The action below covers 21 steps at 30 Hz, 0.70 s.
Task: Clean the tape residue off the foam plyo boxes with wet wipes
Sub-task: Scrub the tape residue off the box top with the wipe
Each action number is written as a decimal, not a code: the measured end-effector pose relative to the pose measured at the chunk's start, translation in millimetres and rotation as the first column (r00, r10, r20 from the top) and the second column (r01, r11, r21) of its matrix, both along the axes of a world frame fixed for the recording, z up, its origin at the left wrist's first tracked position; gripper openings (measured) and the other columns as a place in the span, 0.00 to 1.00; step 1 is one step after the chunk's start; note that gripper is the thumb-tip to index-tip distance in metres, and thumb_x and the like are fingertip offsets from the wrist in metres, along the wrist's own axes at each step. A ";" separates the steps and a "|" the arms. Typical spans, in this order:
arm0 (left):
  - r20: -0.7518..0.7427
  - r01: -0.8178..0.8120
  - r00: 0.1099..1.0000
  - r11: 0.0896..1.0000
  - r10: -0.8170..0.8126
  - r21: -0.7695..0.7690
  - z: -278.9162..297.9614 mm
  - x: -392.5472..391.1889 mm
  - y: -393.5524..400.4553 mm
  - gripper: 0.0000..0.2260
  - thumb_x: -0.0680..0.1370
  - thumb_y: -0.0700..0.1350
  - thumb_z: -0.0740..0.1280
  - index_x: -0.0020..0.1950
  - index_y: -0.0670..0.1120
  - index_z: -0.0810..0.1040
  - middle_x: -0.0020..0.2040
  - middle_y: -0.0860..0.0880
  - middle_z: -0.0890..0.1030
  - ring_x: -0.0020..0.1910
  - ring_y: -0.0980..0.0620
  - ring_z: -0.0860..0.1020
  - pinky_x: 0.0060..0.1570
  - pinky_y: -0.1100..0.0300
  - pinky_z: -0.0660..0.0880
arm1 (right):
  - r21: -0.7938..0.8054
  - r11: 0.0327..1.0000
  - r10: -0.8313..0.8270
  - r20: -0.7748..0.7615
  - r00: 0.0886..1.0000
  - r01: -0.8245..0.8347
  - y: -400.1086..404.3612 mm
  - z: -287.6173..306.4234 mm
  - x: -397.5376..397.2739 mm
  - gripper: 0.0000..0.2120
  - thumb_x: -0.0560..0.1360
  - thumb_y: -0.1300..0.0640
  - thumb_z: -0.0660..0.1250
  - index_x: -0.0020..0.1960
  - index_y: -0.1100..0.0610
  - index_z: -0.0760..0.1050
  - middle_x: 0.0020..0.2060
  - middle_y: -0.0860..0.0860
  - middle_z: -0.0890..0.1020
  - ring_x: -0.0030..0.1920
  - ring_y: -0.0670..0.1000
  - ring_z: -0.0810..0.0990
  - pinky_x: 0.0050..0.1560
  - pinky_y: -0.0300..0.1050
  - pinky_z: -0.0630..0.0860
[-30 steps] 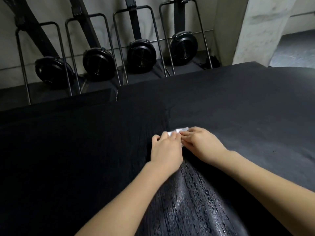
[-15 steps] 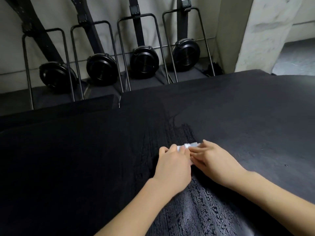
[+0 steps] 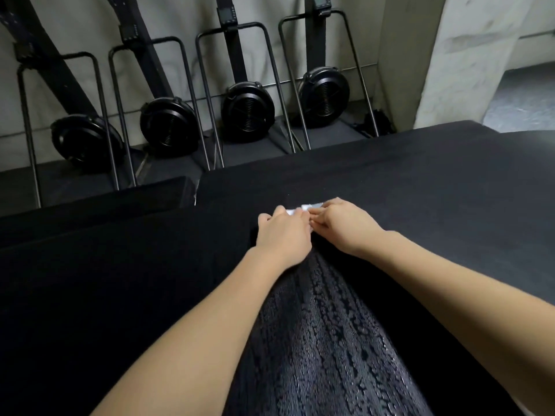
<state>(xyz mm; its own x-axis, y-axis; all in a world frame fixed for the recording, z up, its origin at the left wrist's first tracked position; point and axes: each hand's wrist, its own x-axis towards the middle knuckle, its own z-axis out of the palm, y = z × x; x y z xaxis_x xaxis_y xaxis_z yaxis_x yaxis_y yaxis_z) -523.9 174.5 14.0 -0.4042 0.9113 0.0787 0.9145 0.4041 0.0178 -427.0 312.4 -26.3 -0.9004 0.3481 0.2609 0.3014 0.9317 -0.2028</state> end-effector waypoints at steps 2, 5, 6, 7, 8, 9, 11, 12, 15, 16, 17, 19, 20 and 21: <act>0.017 -0.020 1.000 1.000 0.020 0.000 -3.8 -12.6 13.3 0.16 0.85 0.51 0.50 0.67 0.49 0.71 0.48 0.53 0.70 0.59 0.47 0.68 0.55 0.50 0.64 | -0.029 0.999 -0.028 0.036 0.999 0.029 11.3 0.2 -15.5 0.14 0.83 0.52 0.61 0.62 0.50 0.82 0.66 0.45 0.80 0.61 0.53 0.78 0.70 0.52 0.68; -0.007 -0.016 1.000 1.000 0.016 0.027 -4.4 -11.8 15.1 0.15 0.84 0.49 0.52 0.63 0.49 0.75 0.51 0.52 0.77 0.57 0.48 0.68 0.53 0.51 0.63 | -0.094 0.993 -0.065 0.016 0.998 0.066 5.3 -0.1 -12.2 0.12 0.82 0.52 0.60 0.54 0.49 0.83 0.59 0.47 0.84 0.53 0.56 0.78 0.57 0.53 0.77; -0.011 -0.004 1.000 0.999 0.004 0.033 -2.4 -6.5 9.8 0.14 0.83 0.49 0.53 0.61 0.49 0.76 0.51 0.52 0.78 0.56 0.48 0.69 0.53 0.51 0.63 | -0.101 0.993 -0.069 0.000 0.998 0.069 -0.6 -1.1 -3.9 0.12 0.82 0.51 0.60 0.50 0.50 0.82 0.55 0.48 0.85 0.49 0.56 0.77 0.52 0.54 0.78; -0.018 0.021 1.000 0.999 -0.020 0.043 -0.4 0.7 2.5 0.14 0.83 0.49 0.54 0.59 0.50 0.77 0.51 0.52 0.79 0.54 0.49 0.69 0.52 0.51 0.63 | -0.071 0.995 -0.066 0.006 0.998 0.066 -7.6 -2.1 7.3 0.12 0.82 0.50 0.60 0.48 0.51 0.81 0.51 0.47 0.85 0.47 0.56 0.76 0.52 0.53 0.77; -0.031 0.051 0.998 0.997 -0.049 0.054 0.7 9.9 -7.3 0.14 0.82 0.49 0.54 0.57 0.50 0.78 0.49 0.52 0.80 0.53 0.49 0.70 0.52 0.50 0.64 | -0.002 0.998 -0.059 0.030 0.998 0.059 -15.0 -3.3 19.9 0.15 0.83 0.49 0.59 0.47 0.51 0.82 0.50 0.45 0.85 0.45 0.55 0.75 0.55 0.53 0.75; -0.043 0.081 0.996 0.994 -0.078 0.074 1.4 20.7 -18.7 0.13 0.82 0.49 0.55 0.55 0.49 0.79 0.47 0.52 0.80 0.51 0.49 0.70 0.51 0.50 0.65 | 0.073 0.996 -0.052 0.064 0.997 0.047 -23.5 -3.9 33.3 0.18 0.83 0.46 0.55 0.47 0.50 0.82 0.50 0.43 0.84 0.46 0.53 0.76 0.61 0.52 0.72; -0.086 0.143 0.987 0.983 -0.133 0.119 -2.5 43.4 -41.9 0.12 0.81 0.49 0.56 0.51 0.47 0.78 0.44 0.51 0.79 0.47 0.49 0.72 0.47 0.50 0.64 | 0.153 0.988 -0.027 0.113 0.993 0.010 -42.8 -3.8 59.5 0.25 0.83 0.43 0.47 0.50 0.48 0.82 0.53 0.41 0.83 0.48 0.49 0.76 0.71 0.48 0.62; -0.115 0.167 0.981 0.978 -0.153 0.123 -7.1 52.3 -51.6 0.13 0.80 0.49 0.55 0.50 0.47 0.79 0.43 0.52 0.79 0.44 0.49 0.72 0.45 0.51 0.64 | 0.162 0.987 -0.019 0.118 0.993 0.000 -49.6 -5.2 69.0 0.26 0.83 0.42 0.45 0.51 0.47 0.82 0.54 0.41 0.83 0.49 0.48 0.76 0.73 0.46 0.58; -0.151 0.187 0.975 0.971 -0.164 0.149 -13.0 52.4 -57.3 0.14 0.79 0.48 0.55 0.50 0.47 0.80 0.38 0.54 0.73 0.41 0.50 0.71 0.43 0.52 0.66 | 0.141 0.990 -0.010 0.112 0.994 -0.006 -53.2 -4.0 74.9 0.27 0.82 0.42 0.45 0.54 0.46 0.83 0.54 0.38 0.83 0.49 0.48 0.77 0.74 0.46 0.57; -0.139 0.178 0.978 0.972 -0.157 0.153 -12.4 46.0 -53.7 0.13 0.80 0.49 0.56 0.53 0.47 0.79 0.38 0.54 0.69 0.42 0.50 0.71 0.45 0.51 0.67 | 0.155 0.988 -0.011 0.092 0.996 -0.004 -49.1 -5.1 68.4 0.26 0.82 0.42 0.46 0.54 0.46 0.83 0.53 0.38 0.83 0.49 0.48 0.77 0.74 0.48 0.59; -0.121 0.167 0.981 0.977 -0.152 0.132 -10.9 38.1 -47.3 0.13 0.81 0.49 0.56 0.56 0.47 0.78 0.39 0.54 0.67 0.45 0.50 0.71 0.48 0.51 0.67 | 0.165 0.986 -0.015 0.080 0.997 0.001 -42.8 -4.9 58.6 0.25 0.82 0.43 0.47 0.53 0.46 0.84 0.52 0.38 0.83 0.49 0.49 0.77 0.73 0.49 0.61; -0.097 0.124 0.989 0.986 -0.113 0.112 -8.6 19.1 -30.5 0.14 0.83 0.50 0.54 0.61 0.47 0.75 0.42 0.55 0.65 0.50 0.49 0.71 0.51 0.51 0.65 | 0.161 0.987 -0.025 0.094 0.995 0.010 -26.8 -2.2 33.6 0.22 0.83 0.44 0.50 0.54 0.46 0.83 0.54 0.38 0.83 0.50 0.48 0.76 0.74 0.49 0.61; -0.090 0.097 0.992 0.989 -0.088 0.111 -7.7 8.3 -20.4 0.14 0.83 0.50 0.53 0.63 0.47 0.74 0.41 0.54 0.64 0.52 0.49 0.70 0.51 0.52 0.64 | 0.143 0.989 -0.035 0.092 0.995 0.022 -16.1 -1.8 18.7 0.19 0.84 0.46 0.52 0.55 0.46 0.83 0.57 0.39 0.82 0.51 0.48 0.76 0.75 0.49 0.59; -0.083 0.074 0.994 0.991 -0.065 0.109 -6.7 -3.6 -9.6 0.15 0.84 0.50 0.53 0.63 0.47 0.74 0.41 0.54 0.64 0.53 0.49 0.70 0.51 0.52 0.64 | 0.123 0.992 -0.039 0.086 0.996 0.029 -4.9 -1.2 3.2 0.16 0.84 0.47 0.55 0.56 0.47 0.82 0.59 0.39 0.82 0.52 0.48 0.77 0.74 0.50 0.58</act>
